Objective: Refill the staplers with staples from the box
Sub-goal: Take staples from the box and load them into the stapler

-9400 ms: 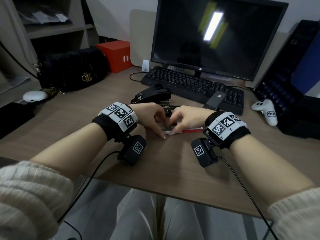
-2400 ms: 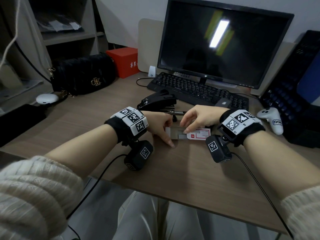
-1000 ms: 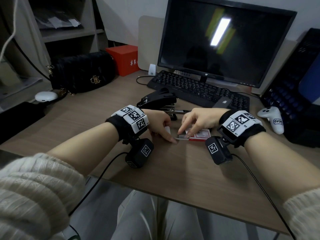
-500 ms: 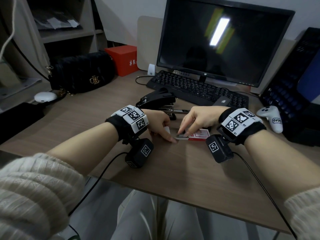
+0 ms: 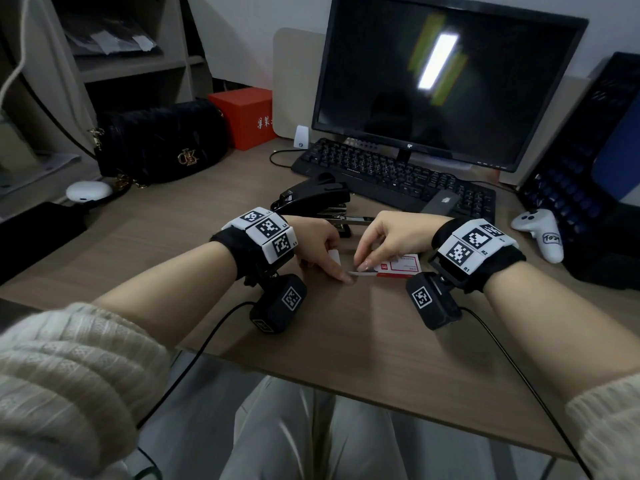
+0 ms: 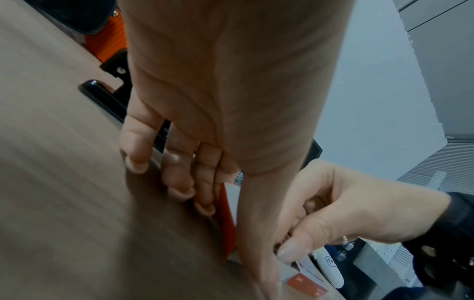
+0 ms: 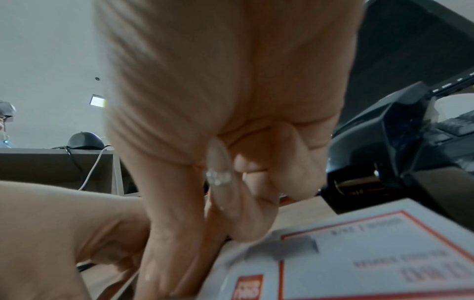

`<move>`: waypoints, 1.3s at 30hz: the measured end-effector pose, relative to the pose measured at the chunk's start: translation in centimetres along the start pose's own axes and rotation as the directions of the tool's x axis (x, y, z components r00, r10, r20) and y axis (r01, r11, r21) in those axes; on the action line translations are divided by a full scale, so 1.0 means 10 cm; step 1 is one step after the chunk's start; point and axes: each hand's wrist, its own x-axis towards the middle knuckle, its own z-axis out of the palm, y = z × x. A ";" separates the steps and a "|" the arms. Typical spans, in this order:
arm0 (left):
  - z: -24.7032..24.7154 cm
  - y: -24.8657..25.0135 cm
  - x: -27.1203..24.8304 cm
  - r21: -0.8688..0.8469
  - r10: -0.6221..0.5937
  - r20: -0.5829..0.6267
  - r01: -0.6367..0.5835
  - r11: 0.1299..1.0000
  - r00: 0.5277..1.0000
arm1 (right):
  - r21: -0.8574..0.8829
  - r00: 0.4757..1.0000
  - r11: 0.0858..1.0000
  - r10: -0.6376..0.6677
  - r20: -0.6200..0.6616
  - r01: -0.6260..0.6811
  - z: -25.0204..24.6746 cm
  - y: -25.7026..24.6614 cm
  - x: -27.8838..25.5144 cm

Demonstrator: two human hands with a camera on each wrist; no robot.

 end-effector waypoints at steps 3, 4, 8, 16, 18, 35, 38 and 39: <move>0.00 0.00 0.01 0.004 0.002 0.005 -0.002 1.000 1.000 | -0.001 1.000 1.000 -0.018 0.004 0.018 0.00 0.01 0.00; 0.00 0.00 0.01 0.005 0.002 0.007 -0.002 1.000 1.000 | -0.012 1.000 1.000 -0.027 0.002 0.027 0.00 0.00 0.00; 0.00 0.00 0.00 0.007 -0.002 0.009 0.002 1.000 1.000 | -0.016 1.000 1.000 -0.027 -0.007 0.027 0.01 0.02 0.02; 0.00 0.00 0.00 0.000 0.011 0.006 -0.011 1.000 1.000 | 0.049 0.997 0.998 -0.041 -0.070 0.045 0.03 0.02 0.07; -0.01 0.00 0.00 0.005 0.016 0.007 -0.016 1.000 1.000 | 0.024 0.993 0.998 -0.061 -0.100 0.064 0.01 0.01 0.06; 0.02 -0.07 0.06 -0.039 0.029 0.001 -0.028 0.999 1.000 | 0.322 0.826 0.944 0.121 -0.550 0.076 -0.23 0.16 0.06; 0.02 -0.09 0.06 -0.039 0.043 -0.006 -0.044 0.998 0.999 | 0.361 0.773 0.932 0.203 -0.601 0.036 -0.21 0.18 0.15; 0.02 -0.10 0.06 -0.039 0.048 -0.009 -0.048 0.998 0.999 | 0.360 0.750 0.933 0.231 -0.619 0.010 -0.21 0.19 0.19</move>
